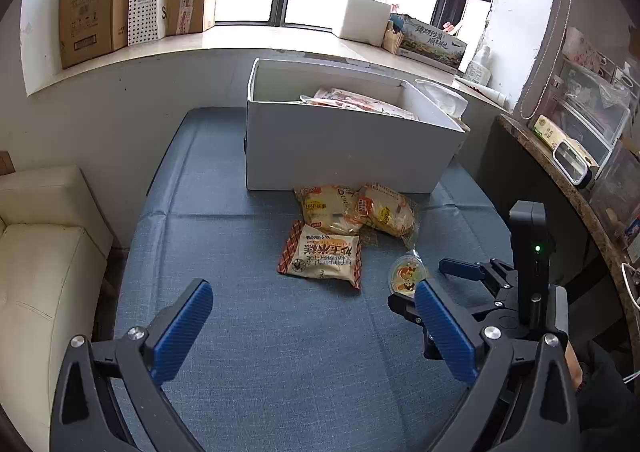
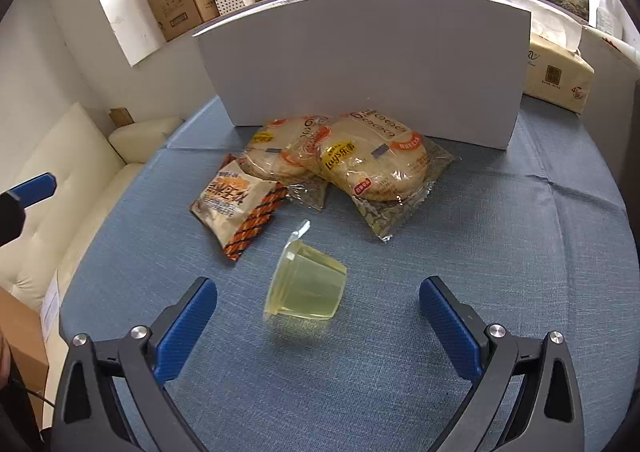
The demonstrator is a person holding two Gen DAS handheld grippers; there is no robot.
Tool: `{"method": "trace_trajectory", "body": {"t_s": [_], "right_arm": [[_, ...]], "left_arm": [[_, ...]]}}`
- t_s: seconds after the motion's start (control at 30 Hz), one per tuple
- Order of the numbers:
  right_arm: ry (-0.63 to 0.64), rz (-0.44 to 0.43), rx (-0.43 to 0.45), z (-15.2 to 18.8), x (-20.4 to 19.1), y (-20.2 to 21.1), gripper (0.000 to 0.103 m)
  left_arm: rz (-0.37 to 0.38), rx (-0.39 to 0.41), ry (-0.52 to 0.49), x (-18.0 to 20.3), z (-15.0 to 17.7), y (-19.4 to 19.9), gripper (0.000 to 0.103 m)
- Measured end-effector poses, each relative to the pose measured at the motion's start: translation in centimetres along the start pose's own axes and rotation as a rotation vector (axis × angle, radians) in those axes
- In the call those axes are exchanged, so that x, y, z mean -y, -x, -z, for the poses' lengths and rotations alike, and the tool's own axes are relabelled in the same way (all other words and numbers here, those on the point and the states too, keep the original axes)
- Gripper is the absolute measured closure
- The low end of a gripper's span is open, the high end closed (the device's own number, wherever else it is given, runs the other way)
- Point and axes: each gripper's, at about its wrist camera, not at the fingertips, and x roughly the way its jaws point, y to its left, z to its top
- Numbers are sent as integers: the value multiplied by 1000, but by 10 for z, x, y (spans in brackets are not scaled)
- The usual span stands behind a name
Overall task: Organize snacks
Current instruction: 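Grasp the small clear jelly cup with the right tool, then grasp the printed cake packet with the left tool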
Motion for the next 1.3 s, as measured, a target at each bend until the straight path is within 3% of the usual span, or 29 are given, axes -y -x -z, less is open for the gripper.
{"method": "trace_trajectory", "body": {"t_s": [0.03, 0.13, 0.17, 0.2, 0.23, 0.67, 0.87, 1.2, 1.3], "right_arm": [[6, 8, 10, 0, 0, 0, 1], [35, 42, 9, -2, -3, -2, 15], [46, 49, 12, -3, -4, -2, 32], [59, 62, 12, -4, -6, -2, 58], [62, 63, 13, -5, -7, -2, 67], [-10, 19, 93, -3, 14, 37, 69], [-52, 4, 156, -3, 24, 70, 69], [-98, 3, 203, 3, 38, 98, 69], [-106, 1, 201, 5, 39, 98, 69]], "left_arm": [[1, -1, 4, 0, 1, 0, 0], [1, -3, 6, 0, 2, -2, 0], [-3, -5, 7, 0, 2, -4, 0], [-3, -8, 7, 0, 3, -4, 0], [-1, -10, 8, 0, 3, -5, 0], [-5, -56, -47, 11, -11, -38, 0], [-1, -74, -143, 29, -23, -79, 0], [-24, -201, -163, 22, -21, -146, 0], [-56, -192, -156, 17, -19, -151, 2]]}}
